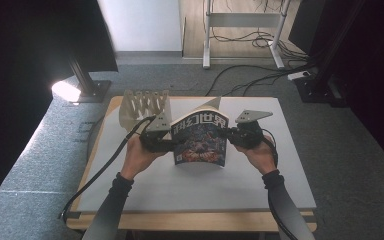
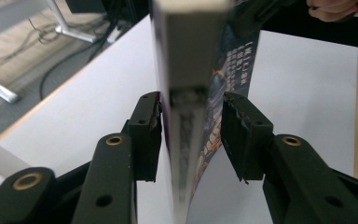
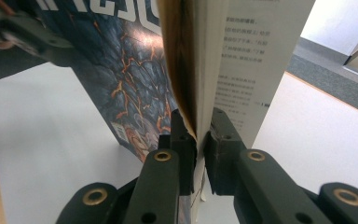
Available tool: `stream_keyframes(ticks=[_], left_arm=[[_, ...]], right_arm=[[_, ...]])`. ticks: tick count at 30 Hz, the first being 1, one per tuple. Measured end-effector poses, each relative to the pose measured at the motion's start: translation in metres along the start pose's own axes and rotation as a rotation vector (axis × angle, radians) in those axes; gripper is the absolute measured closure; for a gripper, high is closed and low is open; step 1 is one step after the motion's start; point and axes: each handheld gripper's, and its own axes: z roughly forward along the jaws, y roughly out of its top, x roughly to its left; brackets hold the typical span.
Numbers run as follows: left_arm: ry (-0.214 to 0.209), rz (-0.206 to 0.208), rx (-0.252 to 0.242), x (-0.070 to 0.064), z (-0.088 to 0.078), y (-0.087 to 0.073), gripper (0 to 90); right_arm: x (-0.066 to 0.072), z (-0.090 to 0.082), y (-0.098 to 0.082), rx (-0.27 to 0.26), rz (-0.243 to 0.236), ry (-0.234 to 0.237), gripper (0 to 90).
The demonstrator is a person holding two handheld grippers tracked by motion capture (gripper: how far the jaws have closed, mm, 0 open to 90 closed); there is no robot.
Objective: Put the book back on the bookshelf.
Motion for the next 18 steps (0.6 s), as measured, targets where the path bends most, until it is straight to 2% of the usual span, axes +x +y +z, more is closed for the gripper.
stream_keyframes(ticks=[4, 5, 6, 8, 9, 11, 12, 16, 18], left_arm=[[0.001, -0.006, 0.032, 0.005, 0.011, 0.001, 60.9], [0.004, -0.009, 0.032, 0.006, 0.012, 0.001, 66.9], [0.004, -0.015, 0.032, 0.007, 0.012, 0.002, 66.9], [-0.006, -0.027, 0.029, 0.008, 0.010, 0.002, 78.7], [-0.009, -0.028, 0.032, 0.008, 0.009, 0.002, 80.7], [0.022, 0.002, 0.027, 0.003, 0.009, 0.002, 82.1], [0.017, 0.009, 0.025, 0.002, 0.007, 0.002, 82.3], [0.006, 0.012, 0.025, 0.001, -0.001, 0.000, 82.5], [-0.007, -0.009, 0.028, 0.003, -0.005, -0.001, 82.6]], right_arm=[[0.000, -0.001, -0.001, -0.002, -0.002, 0.013, 80.2], [0.000, -0.002, -0.002, -0.001, -0.002, 0.009, 79.8], [0.000, -0.002, -0.002, -0.001, -0.002, 0.009, 79.8], [-0.001, -0.003, -0.003, 0.001, -0.001, 0.007, 79.3], [-0.002, -0.003, -0.003, 0.000, -0.001, 0.010, 79.1], [-0.002, -0.004, -0.004, -0.001, 0.002, 0.010, 77.0], [-0.002, -0.005, -0.005, -0.001, 0.005, -0.001, 75.1], [-0.005, -0.010, -0.010, -0.018, 0.034, -0.020, 67.0], [-0.009, -0.014, -0.015, -0.018, 0.055, -0.042, 61.9]])
